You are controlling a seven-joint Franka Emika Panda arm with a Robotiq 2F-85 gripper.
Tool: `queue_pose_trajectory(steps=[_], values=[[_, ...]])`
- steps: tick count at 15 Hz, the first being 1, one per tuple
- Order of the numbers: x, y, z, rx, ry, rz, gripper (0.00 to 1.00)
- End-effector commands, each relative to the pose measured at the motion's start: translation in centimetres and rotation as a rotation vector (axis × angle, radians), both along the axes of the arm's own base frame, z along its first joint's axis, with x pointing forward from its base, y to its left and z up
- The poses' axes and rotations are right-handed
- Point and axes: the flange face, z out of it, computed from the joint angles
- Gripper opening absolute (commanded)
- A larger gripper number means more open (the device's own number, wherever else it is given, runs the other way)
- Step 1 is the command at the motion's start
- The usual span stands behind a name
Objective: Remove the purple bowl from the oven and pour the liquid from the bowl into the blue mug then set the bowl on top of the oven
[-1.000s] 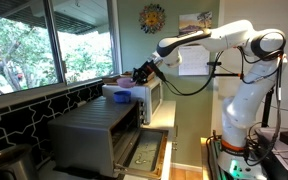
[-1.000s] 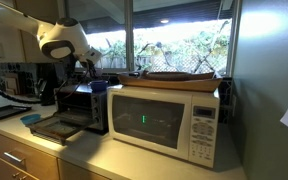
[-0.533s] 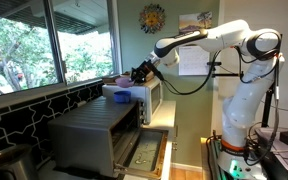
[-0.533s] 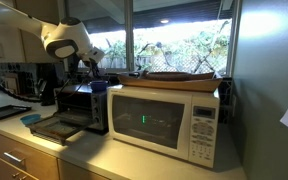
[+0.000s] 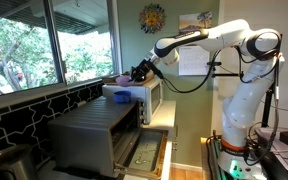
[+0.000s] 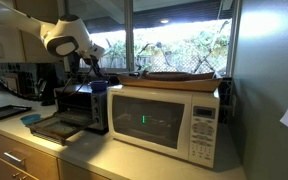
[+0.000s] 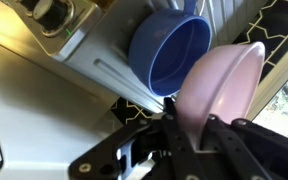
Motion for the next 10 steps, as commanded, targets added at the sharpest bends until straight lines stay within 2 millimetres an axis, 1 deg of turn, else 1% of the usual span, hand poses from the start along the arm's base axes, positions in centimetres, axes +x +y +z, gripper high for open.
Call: queue_pose_trajectory(steps=[1,5,10], values=[[0.53,0.08,-0.07,-0.077,0.000,0.006,0.04],[0.76,0.11,-0.05,-0.137,-0.011,0.011,0.04],[1.27,0.15,-0.23,-0.179,-0.037,-0.026,0.04]])
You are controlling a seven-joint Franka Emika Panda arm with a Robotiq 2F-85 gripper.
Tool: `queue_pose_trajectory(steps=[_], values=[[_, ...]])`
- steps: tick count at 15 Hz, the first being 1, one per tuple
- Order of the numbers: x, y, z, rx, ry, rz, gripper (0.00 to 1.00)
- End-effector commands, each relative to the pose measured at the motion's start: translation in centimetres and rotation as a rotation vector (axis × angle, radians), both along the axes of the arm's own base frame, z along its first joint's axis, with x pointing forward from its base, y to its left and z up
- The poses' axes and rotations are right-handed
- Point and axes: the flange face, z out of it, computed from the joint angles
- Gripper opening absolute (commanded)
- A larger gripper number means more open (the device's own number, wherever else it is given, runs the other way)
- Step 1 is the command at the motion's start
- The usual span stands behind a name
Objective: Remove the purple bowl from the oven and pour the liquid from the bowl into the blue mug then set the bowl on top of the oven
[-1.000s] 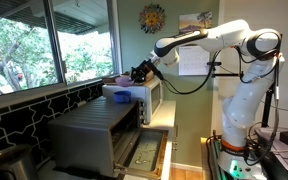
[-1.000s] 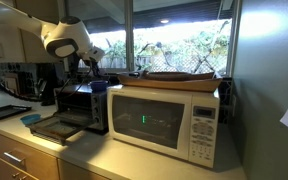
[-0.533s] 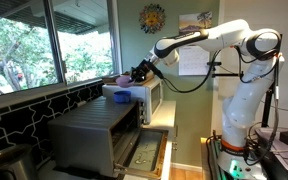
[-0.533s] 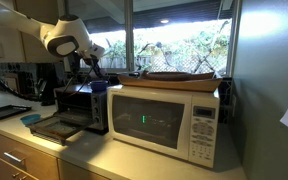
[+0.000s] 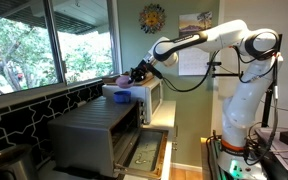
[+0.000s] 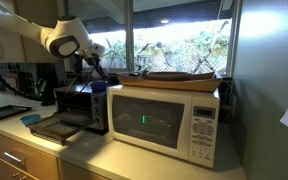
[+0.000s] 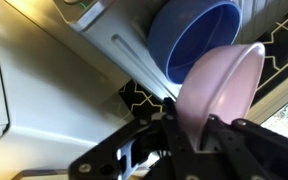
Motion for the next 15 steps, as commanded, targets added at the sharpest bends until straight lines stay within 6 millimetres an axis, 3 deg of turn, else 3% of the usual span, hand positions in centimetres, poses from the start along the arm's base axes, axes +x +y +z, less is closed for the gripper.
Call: queue_pose_trajectory(steps=[1,15], values=[[0.64,0.10,-0.22,-0.031,-0.016,-0.043,0.04],[1.09,-0.02,-0.34,-0.138,-0.054,-0.073,0.04]])
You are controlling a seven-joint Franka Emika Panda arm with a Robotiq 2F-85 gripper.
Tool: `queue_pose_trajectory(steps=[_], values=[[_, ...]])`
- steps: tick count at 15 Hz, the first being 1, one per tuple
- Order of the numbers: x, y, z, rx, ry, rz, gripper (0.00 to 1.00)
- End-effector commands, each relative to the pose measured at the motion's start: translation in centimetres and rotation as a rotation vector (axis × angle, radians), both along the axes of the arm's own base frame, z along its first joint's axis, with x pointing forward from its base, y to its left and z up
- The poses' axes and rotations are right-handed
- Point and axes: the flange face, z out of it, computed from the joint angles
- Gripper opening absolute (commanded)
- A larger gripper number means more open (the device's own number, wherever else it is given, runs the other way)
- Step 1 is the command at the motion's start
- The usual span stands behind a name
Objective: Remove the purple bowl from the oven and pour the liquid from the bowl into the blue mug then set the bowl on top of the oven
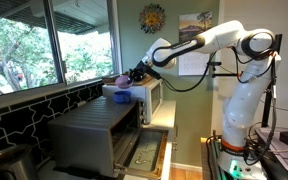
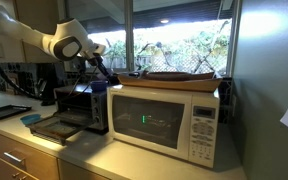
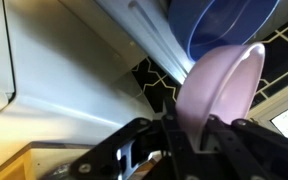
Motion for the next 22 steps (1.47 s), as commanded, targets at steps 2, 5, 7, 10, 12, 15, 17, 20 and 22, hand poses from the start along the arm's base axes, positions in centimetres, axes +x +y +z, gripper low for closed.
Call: queue_pose_trajectory(steps=[2,5,7,10,12,15,17,20,22], values=[[-0.05,0.31,0.07,-0.046,-0.019,-0.004,0.04],[-0.03,0.49,0.17,-0.069,-0.031,0.005,0.04],[-0.02,0.63,0.25,-0.086,-0.040,0.009,0.04],[-0.02,0.82,0.34,-0.106,-0.050,0.018,0.04],[-0.03,0.95,0.38,-0.118,-0.057,0.023,0.04],[-0.05,1.06,0.48,-0.145,-0.072,0.031,0.04],[-0.08,1.12,0.53,-0.161,-0.083,0.035,0.04],[-0.12,1.15,0.50,-0.181,-0.091,0.041,0.04],[-0.18,1.21,0.53,-0.196,-0.097,0.048,0.04]])
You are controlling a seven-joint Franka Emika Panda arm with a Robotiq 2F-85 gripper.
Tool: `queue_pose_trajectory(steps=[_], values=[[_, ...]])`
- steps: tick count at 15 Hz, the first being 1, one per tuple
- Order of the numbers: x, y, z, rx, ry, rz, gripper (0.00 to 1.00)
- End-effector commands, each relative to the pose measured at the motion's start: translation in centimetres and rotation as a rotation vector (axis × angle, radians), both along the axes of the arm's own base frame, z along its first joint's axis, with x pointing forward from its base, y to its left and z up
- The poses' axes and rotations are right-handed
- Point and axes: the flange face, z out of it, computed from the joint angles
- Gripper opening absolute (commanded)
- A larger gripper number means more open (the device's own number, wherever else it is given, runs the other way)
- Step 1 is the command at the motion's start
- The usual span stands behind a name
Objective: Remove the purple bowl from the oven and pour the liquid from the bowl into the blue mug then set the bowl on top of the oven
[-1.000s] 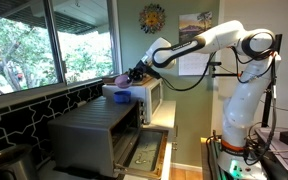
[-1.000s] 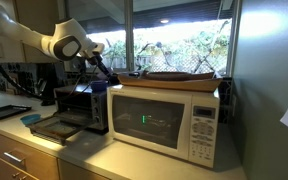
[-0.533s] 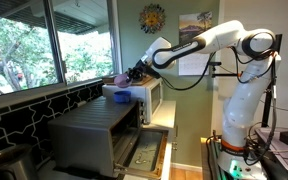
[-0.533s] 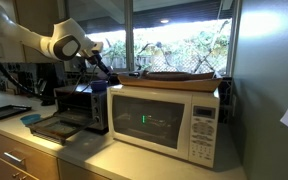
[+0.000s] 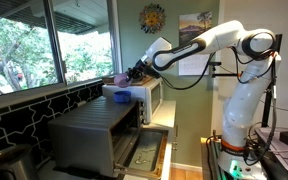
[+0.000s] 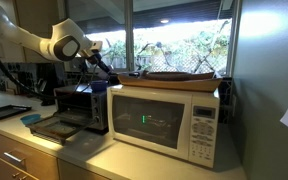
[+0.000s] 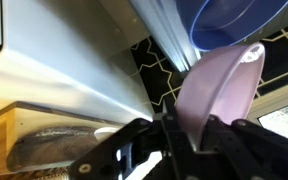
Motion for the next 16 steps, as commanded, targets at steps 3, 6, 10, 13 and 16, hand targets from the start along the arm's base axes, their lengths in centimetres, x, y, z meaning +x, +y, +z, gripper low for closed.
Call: queue_pose_trajectory(steps=[3,6,10,13,16], values=[[-0.3,0.2,-0.2,-0.048,-0.021,0.011,0.04],[-0.4,0.5,-0.2,-0.061,-0.018,0.027,0.04],[-0.5,1.0,-0.3,-0.081,-0.021,0.046,0.04],[-0.5,1.4,-0.4,-0.092,-0.021,0.056,0.04],[-0.4,1.7,-0.5,-0.099,-0.019,0.062,0.04]])
